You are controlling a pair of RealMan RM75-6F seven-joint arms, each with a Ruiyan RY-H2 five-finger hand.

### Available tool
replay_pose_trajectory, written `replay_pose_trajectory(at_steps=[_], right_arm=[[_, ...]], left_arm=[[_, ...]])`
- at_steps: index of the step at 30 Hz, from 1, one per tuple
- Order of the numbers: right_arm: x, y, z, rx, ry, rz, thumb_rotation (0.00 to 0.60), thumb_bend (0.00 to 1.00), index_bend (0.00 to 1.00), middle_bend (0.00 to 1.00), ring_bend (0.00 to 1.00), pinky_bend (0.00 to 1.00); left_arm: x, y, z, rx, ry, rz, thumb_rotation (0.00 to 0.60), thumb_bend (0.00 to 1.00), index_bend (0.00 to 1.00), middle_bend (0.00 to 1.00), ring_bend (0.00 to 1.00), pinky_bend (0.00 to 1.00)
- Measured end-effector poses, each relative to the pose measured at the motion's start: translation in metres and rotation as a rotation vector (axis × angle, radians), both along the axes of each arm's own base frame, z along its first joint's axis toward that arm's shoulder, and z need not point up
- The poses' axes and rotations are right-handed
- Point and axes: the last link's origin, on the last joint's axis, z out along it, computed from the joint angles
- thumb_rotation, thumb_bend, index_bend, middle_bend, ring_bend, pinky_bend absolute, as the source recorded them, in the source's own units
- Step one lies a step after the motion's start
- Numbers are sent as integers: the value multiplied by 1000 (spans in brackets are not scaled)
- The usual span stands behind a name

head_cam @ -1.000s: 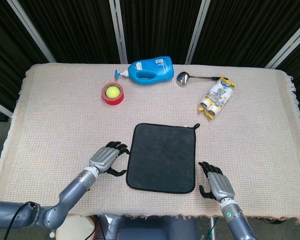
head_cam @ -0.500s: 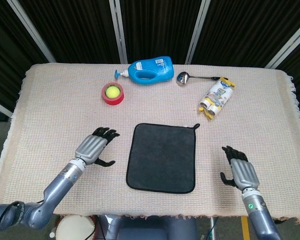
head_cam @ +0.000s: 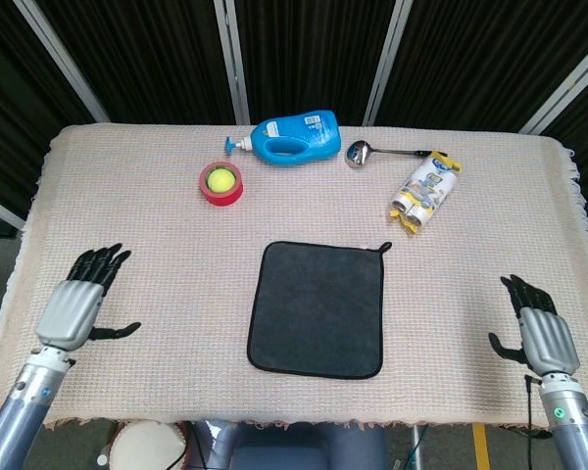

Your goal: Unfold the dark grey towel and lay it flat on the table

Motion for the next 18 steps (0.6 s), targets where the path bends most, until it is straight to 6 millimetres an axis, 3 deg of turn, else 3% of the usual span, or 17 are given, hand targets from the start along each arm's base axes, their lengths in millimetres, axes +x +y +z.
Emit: replay_pose_trajectory(at_steps=[8,14,18], right_arm=[[-20,31,23,-79,61,19,600,375,0,0,0,0],[-34,55,30,-140,110,27,600,375,0,0,0,0],[-36,61,29,-151,115,33,600,375,0,0,0,0]], left_arm=[[-45,-54,39,127,-12,68,600,70,0,0,0,0],[-78,-74,55,173,59,74,600,69,0,0,0,0],[-92,-83,62,191,58,93,600,69,0,0,0,0]])
